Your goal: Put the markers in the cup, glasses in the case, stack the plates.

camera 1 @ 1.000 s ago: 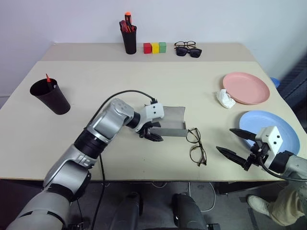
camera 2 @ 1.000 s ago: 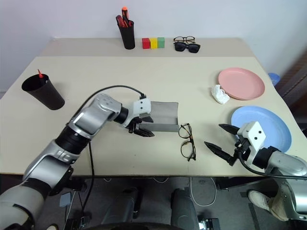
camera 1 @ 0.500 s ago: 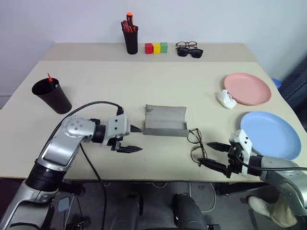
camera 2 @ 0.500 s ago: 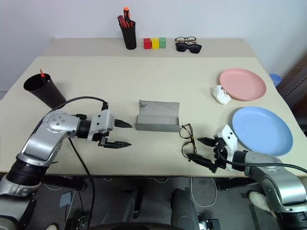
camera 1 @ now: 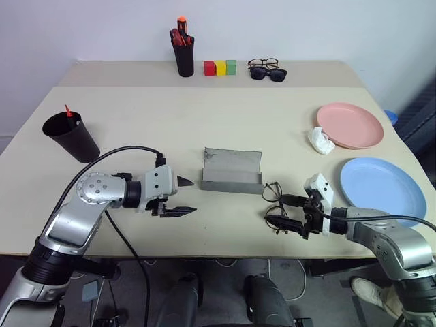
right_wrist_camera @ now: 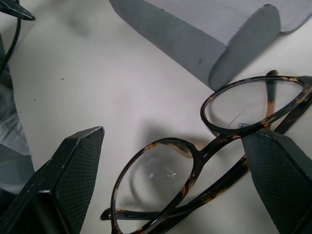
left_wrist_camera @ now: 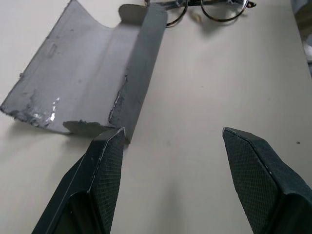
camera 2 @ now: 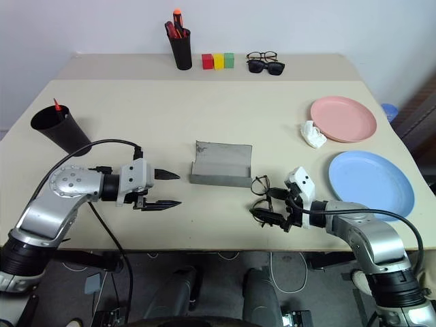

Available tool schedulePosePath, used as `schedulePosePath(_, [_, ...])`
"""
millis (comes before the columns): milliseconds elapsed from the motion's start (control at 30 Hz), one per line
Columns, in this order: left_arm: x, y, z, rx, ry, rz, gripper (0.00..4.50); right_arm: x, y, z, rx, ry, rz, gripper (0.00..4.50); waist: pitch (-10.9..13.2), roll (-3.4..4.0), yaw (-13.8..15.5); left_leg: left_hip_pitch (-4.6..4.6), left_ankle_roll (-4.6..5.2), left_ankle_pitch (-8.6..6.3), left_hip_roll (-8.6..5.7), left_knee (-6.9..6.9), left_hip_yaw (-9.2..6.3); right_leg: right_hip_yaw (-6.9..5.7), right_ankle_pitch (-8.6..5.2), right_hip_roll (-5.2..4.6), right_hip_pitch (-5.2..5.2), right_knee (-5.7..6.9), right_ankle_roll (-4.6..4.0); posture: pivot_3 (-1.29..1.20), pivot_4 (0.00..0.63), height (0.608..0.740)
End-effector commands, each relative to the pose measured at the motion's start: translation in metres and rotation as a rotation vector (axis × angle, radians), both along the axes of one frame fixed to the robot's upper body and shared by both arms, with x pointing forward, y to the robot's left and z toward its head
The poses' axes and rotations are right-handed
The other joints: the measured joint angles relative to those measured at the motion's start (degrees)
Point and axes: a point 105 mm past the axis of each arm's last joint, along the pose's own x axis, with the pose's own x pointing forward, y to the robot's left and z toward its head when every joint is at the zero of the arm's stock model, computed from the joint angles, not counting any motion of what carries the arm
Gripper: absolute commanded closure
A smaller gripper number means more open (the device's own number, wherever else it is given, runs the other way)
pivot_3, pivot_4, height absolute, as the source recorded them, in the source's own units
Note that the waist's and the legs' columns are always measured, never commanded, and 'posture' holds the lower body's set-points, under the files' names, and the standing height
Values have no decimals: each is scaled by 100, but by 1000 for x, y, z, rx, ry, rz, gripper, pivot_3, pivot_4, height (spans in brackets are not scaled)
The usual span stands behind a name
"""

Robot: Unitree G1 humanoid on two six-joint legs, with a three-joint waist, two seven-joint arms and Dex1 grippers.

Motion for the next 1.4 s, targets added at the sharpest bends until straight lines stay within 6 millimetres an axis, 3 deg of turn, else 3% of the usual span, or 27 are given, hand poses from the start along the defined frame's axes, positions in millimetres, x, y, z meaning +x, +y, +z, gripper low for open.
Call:
schedulePosePath(33, [-1,3,15,-17,-58,21,1229,3,-1,3,-7,-15,4,521,0,0,-2,0,0,0,0,0,0,0,-1,0,0,0,2,0,150,740])
schedulePosePath(67, [-1,3,15,-20,-57,28,1229,4,-2,3,-9,-14,0,779,0,0,0,0,0,0,0,1,1,0,-1,0,0,1,2,0,150,740])
schedulePosePath(300, [0,7,17,-33,-68,66,1229,6,-10,3,-27,-19,-20,4407,0,0,-2,0,0,0,0,0,1,0,-1,0,0,1,2,0,150,740])
schedulePosePath(567, [3,7,17,-61,-79,95,1229,8,-33,11,-73,-45,-79,4461,-3,-4,20,2,-1,-1,-1,2,0,-1,-2,-2,10,-11,4,0,150,740])
schedulePosePath(733, [4,16,18,-78,-95,141,1229,22,-41,49,-65,-200,-91,4461,-1,-2,-2,0,-1,-1,0,-1,2,-1,1,-2,9,-22,1,0,150,740])
schedulePosePath(800, [3,25,16,-72,-95,165,1229,28,-32,66,-32,-254,-72,4461,0,0,-43,0,-1,-1,2,-3,6,-1,2,0,6,-22,-2,0,150,740])
schedulePosePath(967, [-2,48,4,-31,-79,241,1229,47,12,97,91,-402,19,4461,1,2,-145,0,0,-1,10,-15,6,-2,6,5,-4,-21,-7,0,150,740])
schedulePosePath(1267, [-3,59,3,-28,-103,321,1229,63,79,66,143,-494,155,4461,1,1,-133,-13,0,0,-2,-13,2,-4,23,3,-4,-38,-25,0,150,740])
schedulePosePath(1400, [-6,60,4,-34,-105,339,1229,73,94,64,157,-534,152,4461,2,3,-171,-12,0,0,-3,-16,3,-4,30,17,-18,-23,-28,0,150,740])
